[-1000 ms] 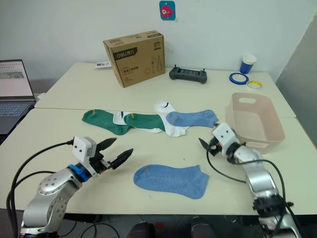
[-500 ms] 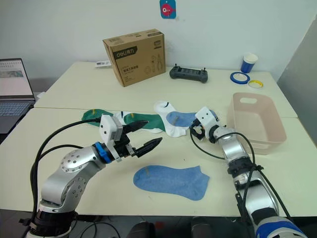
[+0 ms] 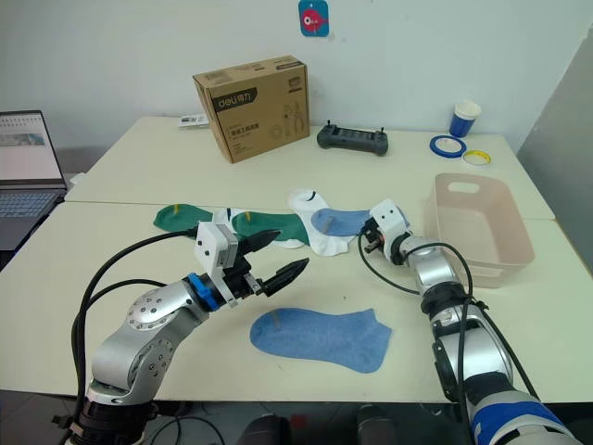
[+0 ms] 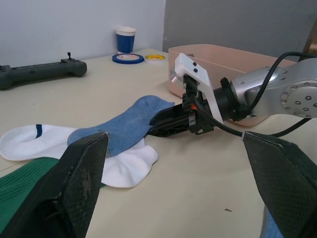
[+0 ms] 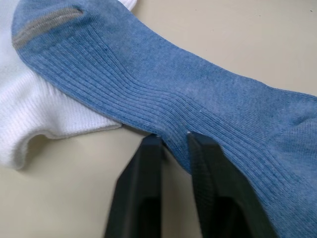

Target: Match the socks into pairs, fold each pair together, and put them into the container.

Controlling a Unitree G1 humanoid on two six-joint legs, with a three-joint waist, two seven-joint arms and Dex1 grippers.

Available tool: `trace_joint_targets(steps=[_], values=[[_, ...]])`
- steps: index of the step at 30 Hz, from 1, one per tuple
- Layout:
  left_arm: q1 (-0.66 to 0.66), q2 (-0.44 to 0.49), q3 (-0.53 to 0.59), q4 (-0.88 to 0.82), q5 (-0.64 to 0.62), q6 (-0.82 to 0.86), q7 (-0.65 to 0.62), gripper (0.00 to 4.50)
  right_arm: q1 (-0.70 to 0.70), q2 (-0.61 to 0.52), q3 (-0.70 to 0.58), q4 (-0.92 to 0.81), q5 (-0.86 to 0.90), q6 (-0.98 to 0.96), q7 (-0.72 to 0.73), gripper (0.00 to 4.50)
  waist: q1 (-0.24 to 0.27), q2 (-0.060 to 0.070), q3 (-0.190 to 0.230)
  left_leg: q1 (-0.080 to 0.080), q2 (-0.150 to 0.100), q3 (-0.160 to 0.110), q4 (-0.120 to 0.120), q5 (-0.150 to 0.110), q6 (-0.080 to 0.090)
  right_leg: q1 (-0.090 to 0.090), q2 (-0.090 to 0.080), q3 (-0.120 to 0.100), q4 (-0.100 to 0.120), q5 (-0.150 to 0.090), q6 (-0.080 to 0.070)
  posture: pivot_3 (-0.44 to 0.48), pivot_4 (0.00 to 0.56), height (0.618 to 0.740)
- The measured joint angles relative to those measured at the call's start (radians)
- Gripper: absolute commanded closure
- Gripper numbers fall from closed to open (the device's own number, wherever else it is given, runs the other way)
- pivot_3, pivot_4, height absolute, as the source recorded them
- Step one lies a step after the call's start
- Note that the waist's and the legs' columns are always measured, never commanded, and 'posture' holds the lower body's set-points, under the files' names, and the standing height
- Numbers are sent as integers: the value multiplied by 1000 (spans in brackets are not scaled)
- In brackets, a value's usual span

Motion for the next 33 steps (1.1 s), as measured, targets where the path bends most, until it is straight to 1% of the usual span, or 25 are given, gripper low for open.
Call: trace_joint_targets(steps=[5,8,10,11,13,14,15,17,19,22,24,27,28,33], values=[[0,0,0,0,5,-1,-1,0,-4,-1,-9,12,1,-37,6,4474,-6,0,0,0,0,0,-1,0,0,-1,0,0,0,0,0,0,150,740],[1,3,0,0,6,-2,-8,0,24,-14,-9,-50,2,-60,51,4474,-8,0,0,-1,0,-1,-2,0,0,0,0,0,0,0,0,0,150,740],[9,14,1,1,6,-2,-20,0,71,-27,-4,-141,11,-52,105,4474,-9,0,0,-1,0,-1,-2,0,0,-1,0,-1,0,0,0,0,150,740],[12,17,2,1,6,-2,-23,0,101,-40,9,-200,17,-34,136,4474,-9,0,0,-1,0,-1,-2,0,0,-1,0,-1,0,0,0,0,150,740],[29,48,7,1,1,4,-38,0,201,-84,45,-419,27,55,218,4474,-8,1,0,-1,0,-3,-3,0,0,-1,0,-1,0,-1,1,0,150,740],[42,63,17,1,-3,7,-45,0,239,-105,60,-496,34,92,249,4474,-8,1,1,-2,0,-3,-4,0,0,-1,0,-2,0,-1,1,0,150,740],[55,83,29,0,-17,20,-59,0,302,-143,77,-635,45,162,285,4474,-7,2,1,-2,0,-3,-4,0,0,-2,0,-2,0,-1,1,0,150,740],[82,120,56,0,-35,46,-76,0,368,-181,99,-779,62,241,327,4474,-7,2,1,-2,0,-4,-4,0,0,-2,0,-2,0,-2,1,0,150,740],[110,161,75,-11,-76,90,-109,0,436,-225,127,-941,66,315,352,4474,-10,2,1,-1,1,-3,-4,0,0,-2,0,-2,0,-5,4,0,150,740],[142,214,97,-23,-125,149,-142,0,506,-270,155,-1088,70,395,375,4474,-12,2,1,0,1,-3,-4,0,0,-1,0,-2,0,-5,4,0,150,740],[146,239,112,-24,-141,173,-155,0,531,-290,169,-1153,74,440,383,4474,-11,2,1,0,1,-2,-3,0,0,-1,0,-2,0,-8,-1,0,150,740],[138,271,111,-17,-150,206,-167,0,573,-310,168,-1231,111,509,394,3878,-11,2,1,0,0,-1,-1,0,0,-1,-1,-2,0,-8,-1,0,150,740],[135,272,109,-15,-149,207,-170,0,578,-316,169,-1240,119,519,398,3603,-11,2,1,0,0,-1,-1,0,0,-1,-1,-1,0,-8,-1,0,150,740],[84,253,33,29,-100,206,-164,0,582,-369,134,-1297,203,577,440,1801,-9,2,2,0,0,-1,0,0,0,-1,-2,-1,-1,-7,-1,0,150,740]])
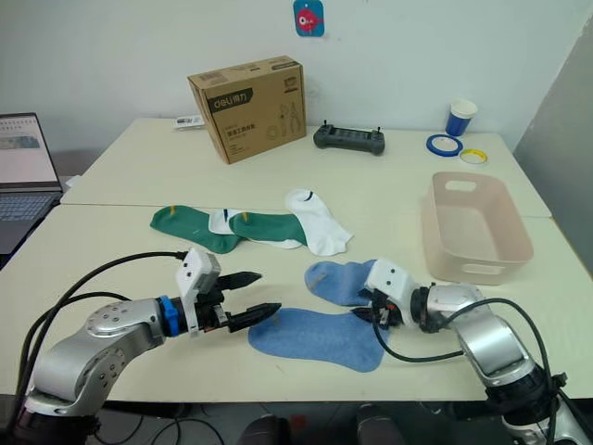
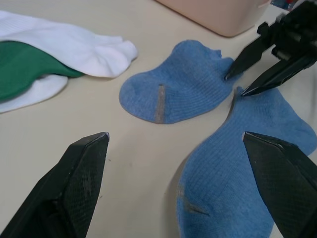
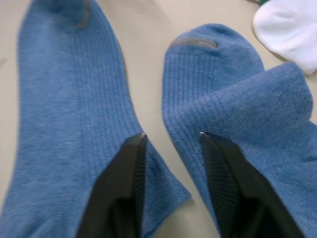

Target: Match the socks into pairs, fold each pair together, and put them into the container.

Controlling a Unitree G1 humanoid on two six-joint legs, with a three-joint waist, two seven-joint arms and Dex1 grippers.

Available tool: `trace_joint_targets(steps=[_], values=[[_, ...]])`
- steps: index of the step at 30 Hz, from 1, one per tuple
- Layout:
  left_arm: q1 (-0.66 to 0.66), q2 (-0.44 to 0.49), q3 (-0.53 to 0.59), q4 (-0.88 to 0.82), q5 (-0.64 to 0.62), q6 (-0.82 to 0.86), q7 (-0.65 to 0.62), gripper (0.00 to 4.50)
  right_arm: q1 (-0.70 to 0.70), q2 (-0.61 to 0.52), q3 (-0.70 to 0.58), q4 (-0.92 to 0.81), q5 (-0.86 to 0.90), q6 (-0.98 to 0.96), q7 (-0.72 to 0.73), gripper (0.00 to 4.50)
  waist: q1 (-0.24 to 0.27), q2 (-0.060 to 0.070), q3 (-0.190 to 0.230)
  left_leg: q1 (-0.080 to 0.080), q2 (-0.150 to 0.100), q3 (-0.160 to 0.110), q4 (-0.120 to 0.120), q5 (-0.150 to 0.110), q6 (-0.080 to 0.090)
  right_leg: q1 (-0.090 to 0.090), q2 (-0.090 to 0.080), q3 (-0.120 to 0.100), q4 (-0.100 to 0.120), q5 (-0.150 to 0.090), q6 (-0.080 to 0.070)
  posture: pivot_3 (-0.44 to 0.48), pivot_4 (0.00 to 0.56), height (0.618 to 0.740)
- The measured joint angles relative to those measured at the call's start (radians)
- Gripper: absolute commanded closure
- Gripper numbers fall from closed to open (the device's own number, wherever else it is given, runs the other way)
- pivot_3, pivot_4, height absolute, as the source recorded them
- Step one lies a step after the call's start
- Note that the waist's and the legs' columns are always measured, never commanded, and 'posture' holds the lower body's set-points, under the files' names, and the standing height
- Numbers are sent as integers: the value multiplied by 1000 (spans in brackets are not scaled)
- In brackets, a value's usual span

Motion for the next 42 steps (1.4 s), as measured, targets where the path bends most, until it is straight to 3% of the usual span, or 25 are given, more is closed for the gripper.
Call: trace_joint_targets(steps=[2,8,15,16,20,26,31,38,42], values=[[-34,-23,-33,38,34,-12,12,0,-4,-32,-34,-5,37,3,21,1141,1,0,0,0,0,0,0,0,0,0,0,0,0,0,1,0,150,740],[-199,-145,-140,257,159,-110,35,0,-16,-15,-164,106,63,-30,-65,1141,12,-1,0,-1,0,0,0,0,0,0,1,0,0,3,6,0,150,740],[-312,-223,-212,454,272,-174,34,0,1,26,-170,230,16,-72,-187,1141,14,-1,0,-2,0,-1,-1,0,0,-1,3,1,0,4,4,0,150,740],[-320,-225,-225,479,290,-183,32,0,3,28,-170,235,16,-71,-194,1309,15,-1,0,-2,0,-1,-1,0,0,-1,3,1,0,4,4,0,150,740],[-357,-254,-231,531,321,-196,29,952,8,60,-167,241,29,-28,-210,2392,22,-1,0,-2,0,-2,-1,0,0,-1,3,0,0,4,5,0,150,740],[-361,-268,-233,541,337,-200,10,2898,32,42,-165,204,86,56,-191,4500,23,-1,0,-3,0,-2,0,0,0,0,3,1,0,3,7,0,150,740],[-352,-271,-233,536,337,-199,8,4492,34,33,-164,202,93,58,-187,4500,22,-1,0,-2,0,-2,0,0,0,0,4,1,0,3,7,0,150,740],[-330,-267,-222,488,331,-176,11,4492,15,35,-165,223,94,36,-186,4500,22,-1,0,-3,0,-2,0,0,0,-1,3,1,0,3,7,0,150,740],[-271,-243,-174,346,279,-90,13,4492,-18,33,-180,224,125,42,-175,4500,19,0,0,-2,1,-2,0,0,0,-1,4,1,0,3,7,0,150,740]])
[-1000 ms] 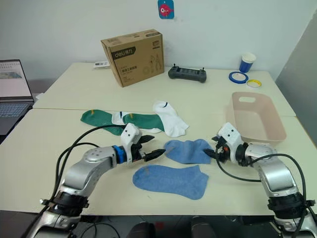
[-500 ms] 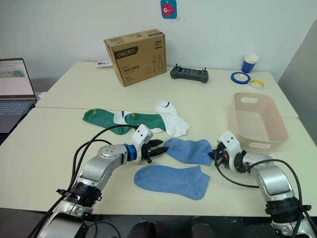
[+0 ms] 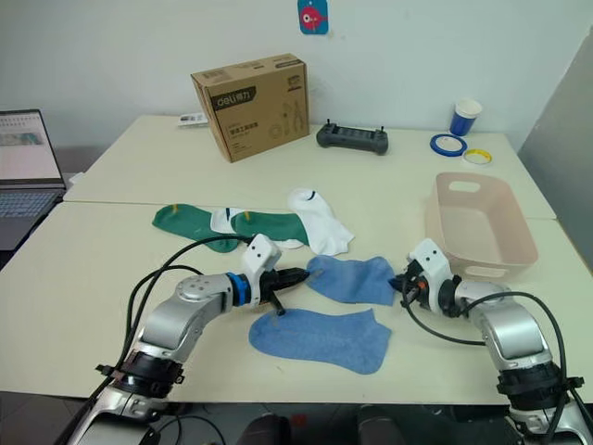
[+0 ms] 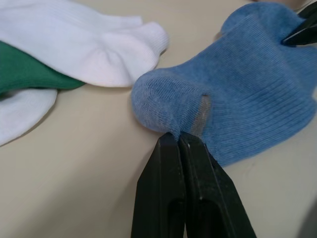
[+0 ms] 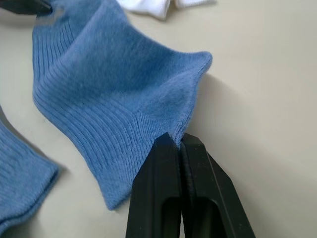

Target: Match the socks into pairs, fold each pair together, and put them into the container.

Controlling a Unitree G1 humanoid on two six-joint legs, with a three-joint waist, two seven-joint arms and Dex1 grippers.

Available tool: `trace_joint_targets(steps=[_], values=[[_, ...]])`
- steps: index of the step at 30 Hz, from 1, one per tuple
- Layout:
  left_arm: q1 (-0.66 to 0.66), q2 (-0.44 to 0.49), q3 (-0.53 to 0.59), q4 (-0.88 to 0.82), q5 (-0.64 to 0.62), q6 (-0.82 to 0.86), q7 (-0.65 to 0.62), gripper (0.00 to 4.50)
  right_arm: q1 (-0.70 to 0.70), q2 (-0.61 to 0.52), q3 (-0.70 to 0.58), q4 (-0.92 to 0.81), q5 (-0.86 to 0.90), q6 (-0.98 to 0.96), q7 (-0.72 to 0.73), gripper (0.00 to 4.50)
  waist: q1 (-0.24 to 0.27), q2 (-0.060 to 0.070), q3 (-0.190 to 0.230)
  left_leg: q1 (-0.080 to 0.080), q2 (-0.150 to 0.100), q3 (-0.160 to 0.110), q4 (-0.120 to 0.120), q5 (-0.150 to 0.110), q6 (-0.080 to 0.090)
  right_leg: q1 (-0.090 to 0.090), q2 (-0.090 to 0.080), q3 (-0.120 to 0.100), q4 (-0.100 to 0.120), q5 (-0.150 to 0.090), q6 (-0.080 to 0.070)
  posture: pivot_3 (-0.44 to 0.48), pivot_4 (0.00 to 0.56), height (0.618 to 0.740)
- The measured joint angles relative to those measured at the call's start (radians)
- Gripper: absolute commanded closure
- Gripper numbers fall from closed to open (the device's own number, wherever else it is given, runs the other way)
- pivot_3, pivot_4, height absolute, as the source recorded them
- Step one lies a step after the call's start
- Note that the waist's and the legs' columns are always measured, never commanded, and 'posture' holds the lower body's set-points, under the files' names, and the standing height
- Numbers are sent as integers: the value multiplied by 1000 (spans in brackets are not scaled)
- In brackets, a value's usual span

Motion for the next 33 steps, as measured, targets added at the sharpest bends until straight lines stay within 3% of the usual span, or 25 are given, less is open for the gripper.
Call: trace_joint_targets(steps=[12,17,26,33], values=[[175,104,194,-394,-311,334,-3,4492,-159,-20,-40,-1,154,116,74,4500,-4,1,0,0,0,0,0,0,0,0,0,0,0,0,0,0,150,740],[261,105,216,-561,-478,435,6,4492,-230,-14,20,14,163,115,105,4500,-4,1,0,0,0,-1,0,0,0,0,0,-1,0,0,0,0,150,740],[326,124,131,-596,-520,472,43,4492,-302,53,184,155,102,34,166,4500,-5,1,0,1,0,0,1,0,0,0,-1,0,0,0,0,0,150,740],[340,164,98,-569,-489,429,35,4492,-309,83,223,219,49,-20,189,4500,-3,1,1,0,0,0,0,0,0,0,-1,-1,0,-1,-2,0,150,740]])
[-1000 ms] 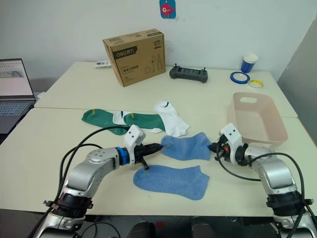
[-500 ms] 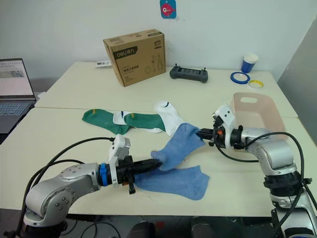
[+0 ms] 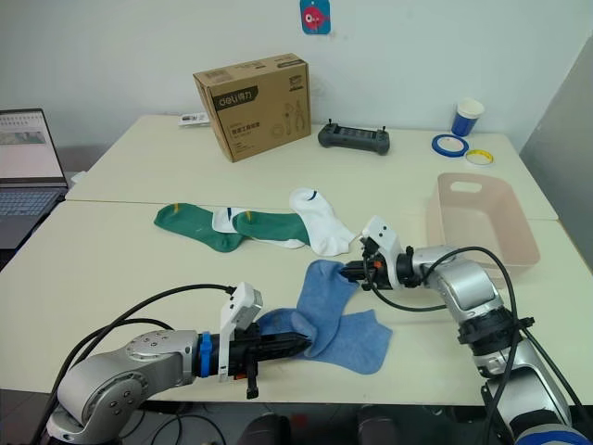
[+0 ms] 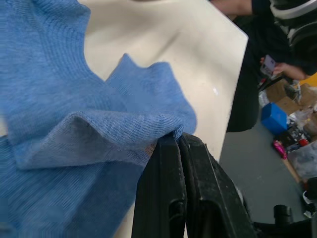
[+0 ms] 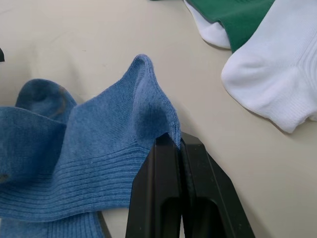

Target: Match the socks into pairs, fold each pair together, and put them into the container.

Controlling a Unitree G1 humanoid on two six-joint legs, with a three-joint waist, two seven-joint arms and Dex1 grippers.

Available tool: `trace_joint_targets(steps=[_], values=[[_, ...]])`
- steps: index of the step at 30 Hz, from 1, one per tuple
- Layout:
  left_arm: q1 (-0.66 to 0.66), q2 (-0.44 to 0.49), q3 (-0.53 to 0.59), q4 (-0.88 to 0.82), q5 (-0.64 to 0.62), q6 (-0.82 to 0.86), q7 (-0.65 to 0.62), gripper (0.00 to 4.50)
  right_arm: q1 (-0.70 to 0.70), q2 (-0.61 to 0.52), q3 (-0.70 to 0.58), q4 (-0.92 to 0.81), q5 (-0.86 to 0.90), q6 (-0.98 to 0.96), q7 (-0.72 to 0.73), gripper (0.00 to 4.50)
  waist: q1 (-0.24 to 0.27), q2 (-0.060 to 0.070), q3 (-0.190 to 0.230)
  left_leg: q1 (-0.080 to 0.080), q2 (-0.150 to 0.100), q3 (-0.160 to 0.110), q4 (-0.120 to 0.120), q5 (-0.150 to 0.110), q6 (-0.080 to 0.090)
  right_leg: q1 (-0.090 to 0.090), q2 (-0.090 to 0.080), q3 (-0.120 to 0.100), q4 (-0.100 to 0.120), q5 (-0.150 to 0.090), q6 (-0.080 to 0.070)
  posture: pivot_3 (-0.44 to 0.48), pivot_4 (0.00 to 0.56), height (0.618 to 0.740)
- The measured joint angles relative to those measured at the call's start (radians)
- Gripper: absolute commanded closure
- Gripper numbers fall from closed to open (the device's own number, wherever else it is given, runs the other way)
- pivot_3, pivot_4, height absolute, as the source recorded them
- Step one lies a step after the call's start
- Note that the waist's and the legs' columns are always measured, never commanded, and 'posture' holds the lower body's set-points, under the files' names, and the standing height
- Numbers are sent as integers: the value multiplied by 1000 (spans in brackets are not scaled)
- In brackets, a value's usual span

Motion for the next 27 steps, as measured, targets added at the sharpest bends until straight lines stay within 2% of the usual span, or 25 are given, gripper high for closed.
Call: trace_joint_targets(steps=[7,12,14,18,22,23,27], values=[[1,19,26,4,-14,-29,-14,4492,12,-20,-18,-22,0,6,4,4500,1,0,0,0,0,0,0,0,0,0,0,0,0,0,0,0,150,740],[-15,18,-28,26,-10,-47,-43,4492,18,-12,-19,-28,-1,6,-1,4500,1,0,0,0,0,0,0,0,0,0,0,0,0,0,0,0,150,740],[-19,29,-67,40,10,-70,-69,4082,18,3,-18,-28,-3,3,-4,4500,1,0,0,0,0,0,0,0,0,0,0,0,0,0,0,0,150,740],[-31,47,-94,64,28,-83,-105,2975,19,15,-14,-28,-7,-11,-4,3448,1,0,0,0,0,0,0,0,0,0,0,0,0,0,0,0,150,740],[-44,99,-81,64,17,-80,-142,1625,44,10,-35,-58,3,-16,-4,1941,1,0,0,0,0,0,0,0,0,0,0,0,0,-1,0,0,150,740],[-50,118,-60,66,-8,-69,-157,1613,62,-2,-56,-88,28,2,3,1668,1,0,0,0,0,0,-1,0,0,-1,0,-1,0,-1,0,0,150,740],[-159,132,60,102,-141,-20,-189,1613,123,-86,-105,-219,99,57,44,1668,10,0,1,-1,0,-1,0,0,0,0,0,-2,0,-1,-1,0,150,740]])
